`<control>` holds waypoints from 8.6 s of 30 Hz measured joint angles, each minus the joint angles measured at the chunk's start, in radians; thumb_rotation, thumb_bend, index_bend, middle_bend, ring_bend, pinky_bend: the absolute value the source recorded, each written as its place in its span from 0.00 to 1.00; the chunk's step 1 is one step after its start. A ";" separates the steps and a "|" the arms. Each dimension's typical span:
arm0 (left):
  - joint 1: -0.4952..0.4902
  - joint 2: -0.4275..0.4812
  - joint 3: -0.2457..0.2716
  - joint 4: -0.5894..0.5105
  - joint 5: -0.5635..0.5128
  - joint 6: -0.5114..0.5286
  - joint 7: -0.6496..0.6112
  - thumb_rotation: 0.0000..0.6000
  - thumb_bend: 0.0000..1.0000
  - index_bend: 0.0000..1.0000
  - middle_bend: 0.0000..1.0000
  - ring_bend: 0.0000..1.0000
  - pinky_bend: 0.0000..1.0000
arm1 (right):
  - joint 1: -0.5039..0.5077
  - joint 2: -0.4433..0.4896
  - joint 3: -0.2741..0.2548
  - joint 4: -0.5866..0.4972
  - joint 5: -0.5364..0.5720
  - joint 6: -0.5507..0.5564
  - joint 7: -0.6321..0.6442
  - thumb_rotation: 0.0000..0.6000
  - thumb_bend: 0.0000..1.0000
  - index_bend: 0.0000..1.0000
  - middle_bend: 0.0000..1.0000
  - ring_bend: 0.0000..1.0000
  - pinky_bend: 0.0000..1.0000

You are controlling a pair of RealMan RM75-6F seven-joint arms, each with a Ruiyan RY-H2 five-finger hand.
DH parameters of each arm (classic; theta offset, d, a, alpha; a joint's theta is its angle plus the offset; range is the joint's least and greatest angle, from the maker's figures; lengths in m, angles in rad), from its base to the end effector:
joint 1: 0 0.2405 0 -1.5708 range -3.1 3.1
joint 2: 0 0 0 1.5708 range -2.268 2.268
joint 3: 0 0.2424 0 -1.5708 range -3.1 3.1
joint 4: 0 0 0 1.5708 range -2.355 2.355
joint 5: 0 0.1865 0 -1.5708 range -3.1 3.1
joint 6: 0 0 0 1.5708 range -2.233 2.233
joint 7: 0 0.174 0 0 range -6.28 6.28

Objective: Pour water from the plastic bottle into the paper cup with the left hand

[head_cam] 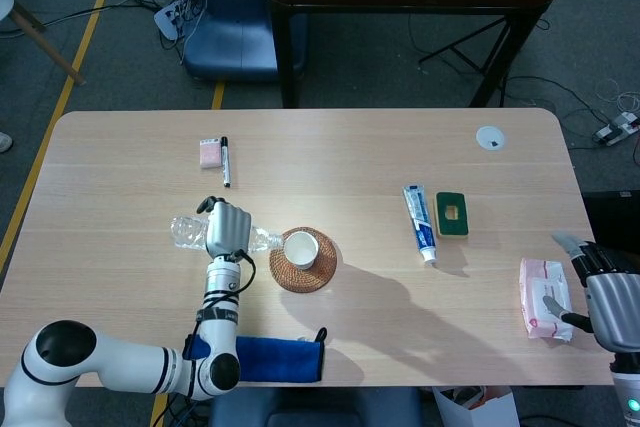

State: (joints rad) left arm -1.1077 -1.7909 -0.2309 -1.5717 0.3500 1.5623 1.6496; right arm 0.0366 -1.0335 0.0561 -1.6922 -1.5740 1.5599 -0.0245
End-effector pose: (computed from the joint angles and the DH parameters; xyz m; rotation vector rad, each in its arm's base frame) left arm -0.0698 0.3663 -0.0135 -1.6859 -0.2808 -0.0713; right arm -0.2718 -0.1943 0.2006 1.3881 -0.8188 0.9398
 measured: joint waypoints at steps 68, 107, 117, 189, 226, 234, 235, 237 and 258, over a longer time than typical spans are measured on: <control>-0.027 -0.086 -0.015 0.061 0.041 0.052 0.130 1.00 0.02 0.72 0.78 0.38 0.39 | -0.001 0.004 0.000 -0.001 -0.003 0.001 0.009 1.00 0.13 0.18 0.22 0.21 0.44; 0.089 0.013 -0.116 -0.025 -0.023 -0.189 -0.245 1.00 0.02 0.72 0.78 0.38 0.39 | -0.002 0.006 0.001 -0.003 0.003 0.002 0.011 1.00 0.13 0.18 0.22 0.21 0.44; 0.211 0.113 -0.124 -0.044 0.122 -0.291 -0.648 1.00 0.02 0.72 0.78 0.38 0.39 | 0.000 0.003 0.004 -0.002 0.013 -0.005 0.005 1.00 0.13 0.18 0.22 0.21 0.44; 0.575 0.086 -0.138 0.278 0.528 -0.445 -1.656 1.00 0.02 0.66 0.70 0.29 0.31 | 0.011 -0.009 0.002 -0.004 0.028 -0.033 -0.022 1.00 0.13 0.18 0.23 0.21 0.44; 0.592 0.087 -0.124 0.303 0.587 -0.496 -1.722 1.00 0.02 0.36 0.36 0.13 0.22 | 0.011 -0.007 0.002 -0.003 0.030 -0.033 -0.021 1.00 0.13 0.18 0.23 0.21 0.44; 0.597 0.099 -0.124 0.294 0.589 -0.515 -1.742 1.00 0.00 0.18 0.26 0.09 0.19 | 0.010 -0.007 0.002 -0.004 0.030 -0.032 -0.022 1.00 0.13 0.18 0.23 0.21 0.44; 0.597 0.101 -0.124 0.291 0.588 -0.518 -1.744 1.00 0.00 0.16 0.25 0.08 0.19 | 0.010 -0.007 0.002 -0.004 0.029 -0.032 -0.022 1.00 0.13 0.18 0.23 0.21 0.44; 0.599 0.108 -0.125 0.283 0.587 -0.523 -1.749 1.00 0.00 0.13 0.23 0.07 0.18 | 0.010 -0.007 0.002 -0.004 0.029 -0.032 -0.021 1.00 0.13 0.18 0.23 0.21 0.44; 0.668 0.245 -0.083 0.130 0.727 -0.449 -1.815 1.00 0.00 0.11 0.18 0.05 0.17 | 0.012 -0.010 0.000 -0.007 0.030 -0.037 -0.030 1.00 0.13 0.18 0.23 0.21 0.44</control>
State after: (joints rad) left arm -0.4393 -1.5455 -0.3136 -1.4419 1.0773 1.1130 -0.1655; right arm 0.0485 -1.0432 0.0565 -1.6996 -1.5438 1.5233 -0.0541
